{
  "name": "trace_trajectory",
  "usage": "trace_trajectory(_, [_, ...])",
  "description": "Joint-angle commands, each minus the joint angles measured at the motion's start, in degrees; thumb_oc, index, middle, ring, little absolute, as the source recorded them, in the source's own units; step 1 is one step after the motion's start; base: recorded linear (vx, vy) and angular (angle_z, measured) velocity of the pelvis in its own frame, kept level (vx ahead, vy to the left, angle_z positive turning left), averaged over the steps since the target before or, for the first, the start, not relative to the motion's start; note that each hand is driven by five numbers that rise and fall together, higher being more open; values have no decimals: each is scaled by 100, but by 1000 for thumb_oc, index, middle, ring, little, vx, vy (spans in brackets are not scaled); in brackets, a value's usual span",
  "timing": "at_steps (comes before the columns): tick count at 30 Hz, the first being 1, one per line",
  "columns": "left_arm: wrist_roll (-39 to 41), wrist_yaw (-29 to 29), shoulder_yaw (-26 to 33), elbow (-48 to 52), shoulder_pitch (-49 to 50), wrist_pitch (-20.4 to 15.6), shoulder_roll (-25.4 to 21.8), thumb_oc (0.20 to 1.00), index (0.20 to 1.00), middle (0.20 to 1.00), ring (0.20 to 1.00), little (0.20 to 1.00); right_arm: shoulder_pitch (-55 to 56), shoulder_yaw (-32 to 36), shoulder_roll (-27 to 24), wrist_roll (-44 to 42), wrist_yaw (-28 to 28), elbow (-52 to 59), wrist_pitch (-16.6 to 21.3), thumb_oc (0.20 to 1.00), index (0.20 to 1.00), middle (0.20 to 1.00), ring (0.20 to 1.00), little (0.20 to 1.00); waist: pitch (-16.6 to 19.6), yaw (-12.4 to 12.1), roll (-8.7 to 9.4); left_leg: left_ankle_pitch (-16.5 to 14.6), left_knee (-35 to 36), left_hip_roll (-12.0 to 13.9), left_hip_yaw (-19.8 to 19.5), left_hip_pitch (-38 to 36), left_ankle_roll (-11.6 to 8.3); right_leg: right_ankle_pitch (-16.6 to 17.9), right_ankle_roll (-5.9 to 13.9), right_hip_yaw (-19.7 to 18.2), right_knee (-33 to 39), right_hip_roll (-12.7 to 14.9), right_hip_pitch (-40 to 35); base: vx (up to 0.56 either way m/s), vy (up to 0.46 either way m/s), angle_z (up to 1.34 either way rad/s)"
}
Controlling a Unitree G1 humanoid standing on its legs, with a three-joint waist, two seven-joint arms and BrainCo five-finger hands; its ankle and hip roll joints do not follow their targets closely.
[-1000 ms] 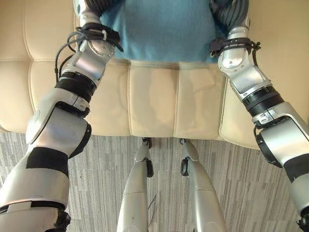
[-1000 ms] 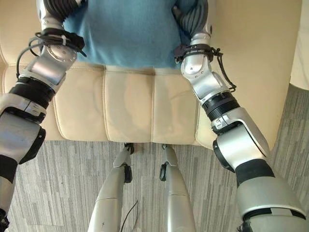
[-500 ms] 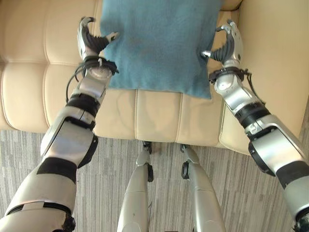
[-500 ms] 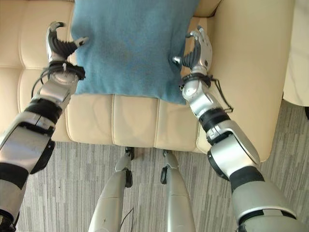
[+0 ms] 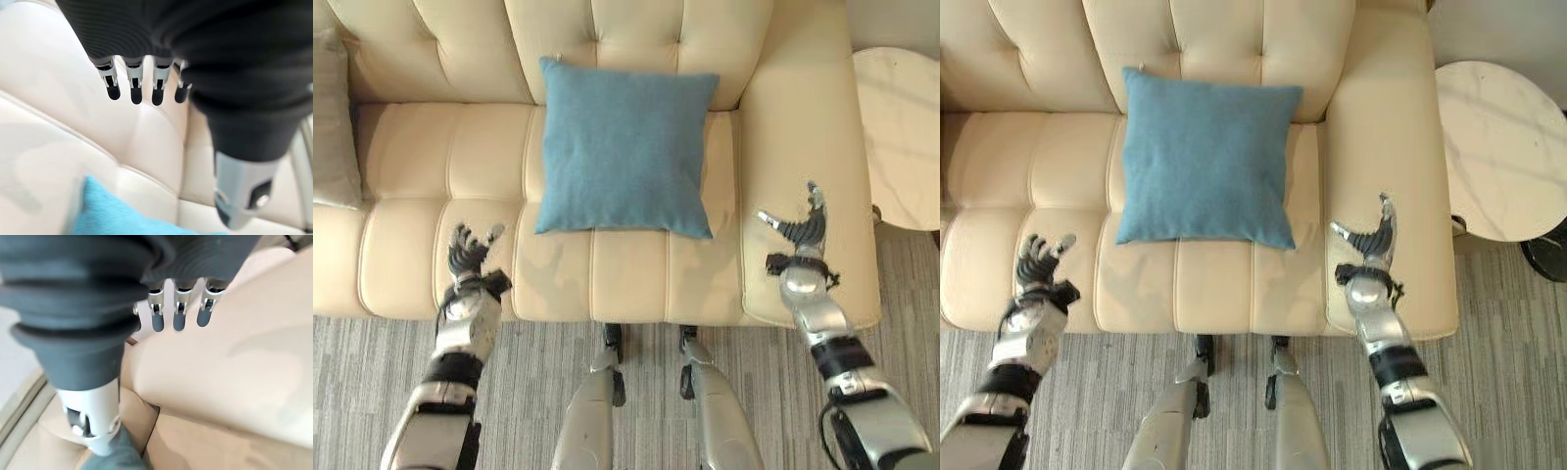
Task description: Pick up all the scattered cushions and arrange them neatly on the sofa.
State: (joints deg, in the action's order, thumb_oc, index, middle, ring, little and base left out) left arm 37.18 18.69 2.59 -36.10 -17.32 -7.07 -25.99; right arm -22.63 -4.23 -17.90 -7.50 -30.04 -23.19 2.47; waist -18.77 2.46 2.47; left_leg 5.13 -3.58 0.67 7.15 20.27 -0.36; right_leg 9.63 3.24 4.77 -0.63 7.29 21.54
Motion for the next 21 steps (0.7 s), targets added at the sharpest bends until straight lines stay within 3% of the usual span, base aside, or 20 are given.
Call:
trace_trajectory(1, [-588,-139,-159,-206,72,-113,-79,1000,1000,1000,1000,1000,174,-114,-94,-464,443,-93,430,1000,1000,1000,1000,1000,502,4,-23,-587,-94,137,-135,-97,-123,-789,483,169,-239,311,-451,114,146,-9])
trace_trajectory(6, [-1605,-791,-255,491,1796,183,383,1000,1000,1000,1000,1000,1820,302,178,-906,1526,33,318,1000,1000,1000,1000,1000,1029,129,-93,-466,626,89,32,-1211,-69,-634,677,246,69,358,-1284,63,200,-19])
trace_trajectory(13, [-1857,-1169,-517,699,2311,368,618,1000,1000,1000,1000,1000,2440,259,332,-825,2003,-55,110,1000,1000,1000,1000,1000,1129,186,-11,-556,858,15,256,-1789,-7,-439,856,213,-13,391,-1581,-19,74,-9])
trace_trajectory(16, [-2054,-1146,-633,691,2198,419,623,1000,1000,1000,1000,1000,2381,114,352,-755,2028,-237,99,1000,1000,1000,1000,1000,1008,166,-39,-459,858,112,312,-1769,12,-597,838,128,-382,286,-1504,-165,-2,-30])
trace_trajectory(21, [-2311,-1204,-663,1144,2439,490,550,1000,1000,1000,1000,1000,2463,-68,290,-757,2149,-336,86,1000,1000,1000,1000,1000,1015,-14,-144,-335,833,238,530,-1694,79,-1394,588,221,-1346,-5,-1782,-187,-14,-26])
